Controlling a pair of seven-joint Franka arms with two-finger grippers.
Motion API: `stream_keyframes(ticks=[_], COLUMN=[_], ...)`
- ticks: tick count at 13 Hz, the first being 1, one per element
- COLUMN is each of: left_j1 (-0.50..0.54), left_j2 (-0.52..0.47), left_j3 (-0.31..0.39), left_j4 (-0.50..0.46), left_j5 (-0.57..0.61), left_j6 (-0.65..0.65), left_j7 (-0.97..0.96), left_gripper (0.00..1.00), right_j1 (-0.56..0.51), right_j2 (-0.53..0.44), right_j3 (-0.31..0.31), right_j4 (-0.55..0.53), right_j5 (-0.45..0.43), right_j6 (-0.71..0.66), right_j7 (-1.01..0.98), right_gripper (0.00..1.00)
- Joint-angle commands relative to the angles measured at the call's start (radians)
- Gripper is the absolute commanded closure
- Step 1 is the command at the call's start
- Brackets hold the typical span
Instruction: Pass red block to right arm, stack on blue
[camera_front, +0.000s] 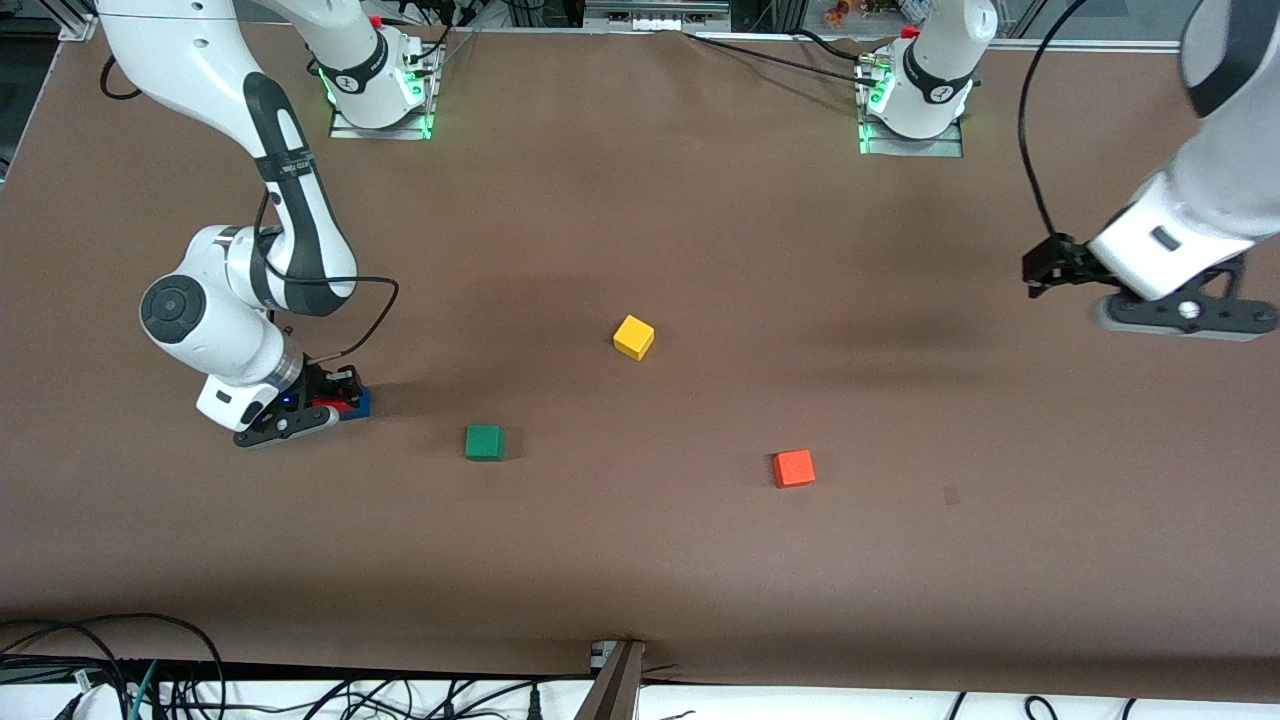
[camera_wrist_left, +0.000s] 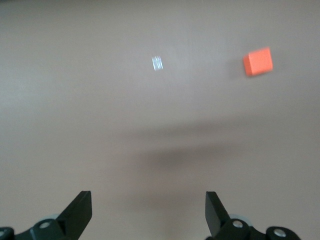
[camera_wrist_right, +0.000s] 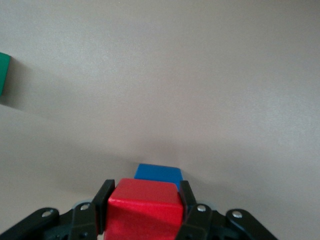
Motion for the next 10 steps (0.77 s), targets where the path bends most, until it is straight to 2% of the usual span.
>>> stream_keyframes(ticks=[1, 4, 6, 8, 10], left_j1=[-0.051, -0.071, -0.059, -0.057, -0.057], left_j2=[-0.136, -0.183, -0.18, -0.16, -0.118], left_j3=[0.108, 0.113, 0.113, 0.113, 0.11], left_j4=[-0.202, -0.265, -0.27, -0.25, -0.169], left_j5=[-0.067, -0.011, -0.078, -0.087, -0.08], left_j6=[0.138, 0.198, 0.198, 0.195, 0.183], left_j7=[-0.003, -0.018, -0.005, -0.009, -0.011], left_gripper=[0.0, 0.0, 0.0, 0.0, 0.0], right_j1=[0.005, 0.004, 0.004, 0.004, 0.004], right_j2=[-0.04, -0.04, -0.039, -0.039, -0.039], right_j3=[-0.002, -0.003, -0.003, -0.003, -0.009], right_j4=[-0.045, -0.046, -0.046, -0.049, -0.054], right_j5=[-0.012, -0.007, -0.009, -0.009, -0.01], right_j6=[0.021, 0.021, 0.021, 0.019, 0.021], right_j7=[-0.005, 0.014, 0.055, 0.055, 0.055], right_gripper=[0.9, 0.9, 0.9, 0.9, 0.9])
